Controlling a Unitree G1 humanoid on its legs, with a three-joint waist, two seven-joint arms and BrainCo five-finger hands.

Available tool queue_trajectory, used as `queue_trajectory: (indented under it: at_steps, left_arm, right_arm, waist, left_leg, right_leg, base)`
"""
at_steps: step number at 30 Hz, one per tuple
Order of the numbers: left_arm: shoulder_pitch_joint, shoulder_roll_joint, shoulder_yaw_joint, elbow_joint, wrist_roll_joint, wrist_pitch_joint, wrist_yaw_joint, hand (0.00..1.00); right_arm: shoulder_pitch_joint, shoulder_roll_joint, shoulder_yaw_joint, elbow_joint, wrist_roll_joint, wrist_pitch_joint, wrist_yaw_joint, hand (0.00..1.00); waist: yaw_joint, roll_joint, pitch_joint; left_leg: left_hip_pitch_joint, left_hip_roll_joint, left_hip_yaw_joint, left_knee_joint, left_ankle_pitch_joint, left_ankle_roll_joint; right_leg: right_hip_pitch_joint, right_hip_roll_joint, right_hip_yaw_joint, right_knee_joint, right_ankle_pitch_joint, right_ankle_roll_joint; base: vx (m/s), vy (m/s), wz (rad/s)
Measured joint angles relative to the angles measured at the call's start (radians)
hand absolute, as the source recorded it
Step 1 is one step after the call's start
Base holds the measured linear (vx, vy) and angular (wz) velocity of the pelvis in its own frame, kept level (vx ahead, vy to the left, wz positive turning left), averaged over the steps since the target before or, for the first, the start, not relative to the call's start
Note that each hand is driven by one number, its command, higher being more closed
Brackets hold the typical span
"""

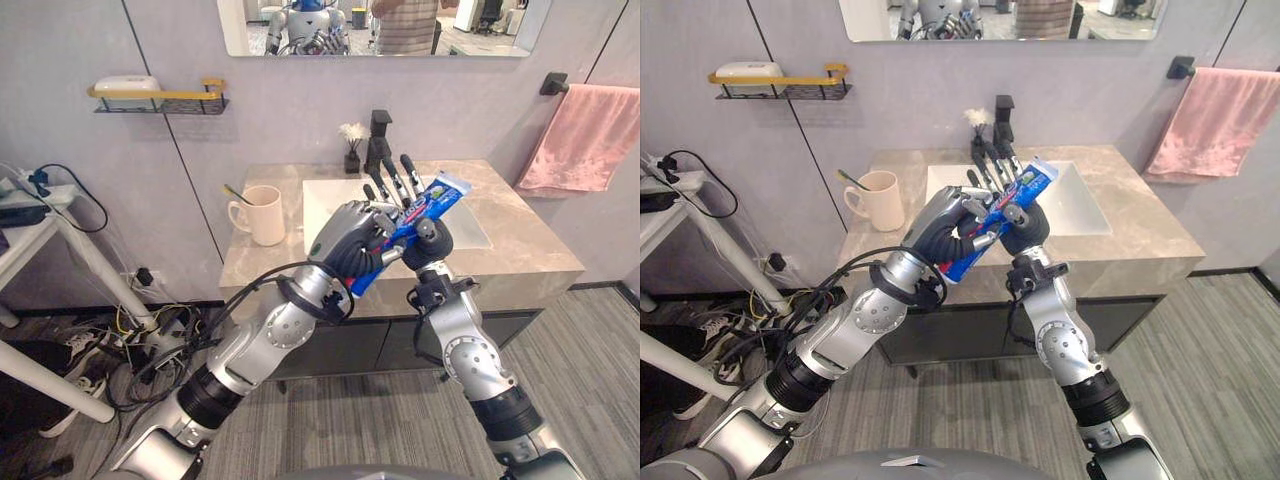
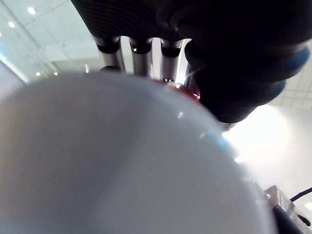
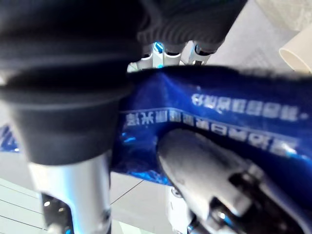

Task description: Organize washtable

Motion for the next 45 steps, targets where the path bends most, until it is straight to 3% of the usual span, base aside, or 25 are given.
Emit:
queue_trajectory:
  at_steps: [31, 32, 43, 45]
  left_arm:
    - [-0.001, -0.006, -0.021, 0.064, -0.017, 0.011, 0.003, 1.0]
    - [-0.001, -0.009, -0.02, 0.069, -0.018, 0.012, 0.003, 0.0]
    - [-0.004, -0.01, 0.02, 0.11, -0.02, 0.017, -0.001, 0.0]
    - [-0.013, -0.022, 0.092, 0.111, -0.026, 0.023, 0.019, 0.0]
  right_arm:
    - [-0.037, -0.012, 0.012, 0.039, -0.002, 0.009, -0.034, 1.0]
    - [-0.037, -0.011, 0.012, 0.044, -0.002, 0.009, -0.038, 1.0]
    - [-0.071, 0.019, -0.018, 0.117, -0.004, 0.009, -0.081, 1.0]
    - [-0.068, 0.019, -0.067, 0.121, -0.004, 0.001, -0.09, 1.0]
  waist:
    - [0.002, -0.014, -0.011]
    - [0.001, -0.014, -0.011]
    - [0.001, -0.008, 0.008]
    - [0.001, -0.005, 0.032]
  left_leg:
    - [-0.038, 0.003, 0.006, 0.0, 0.015, 0.0]
    - [-0.042, 0.004, 0.006, 0.0, 0.015, 0.0]
    - [-0.114, 0.014, 0.03, 0.0, 0.025, -0.003]
    - [-0.115, 0.014, 0.031, 0.0, 0.025, -0.003]
  right_leg:
    - [-0.04, 0.003, 0.005, -0.005, 0.014, -0.003]
    - [-0.044, 0.004, 0.005, -0.005, 0.014, -0.003]
    - [-0.113, 0.018, 0.028, -0.033, 0.052, -0.008]
    - [-0.116, 0.018, 0.028, -0.033, 0.053, -0.009]
  base:
    - [0.0, 0.0, 0.0]
    - [0.0, 0.0, 0.0]
    - [0.0, -0.003, -0.06]
    - [0.0, 0.0, 0.0]
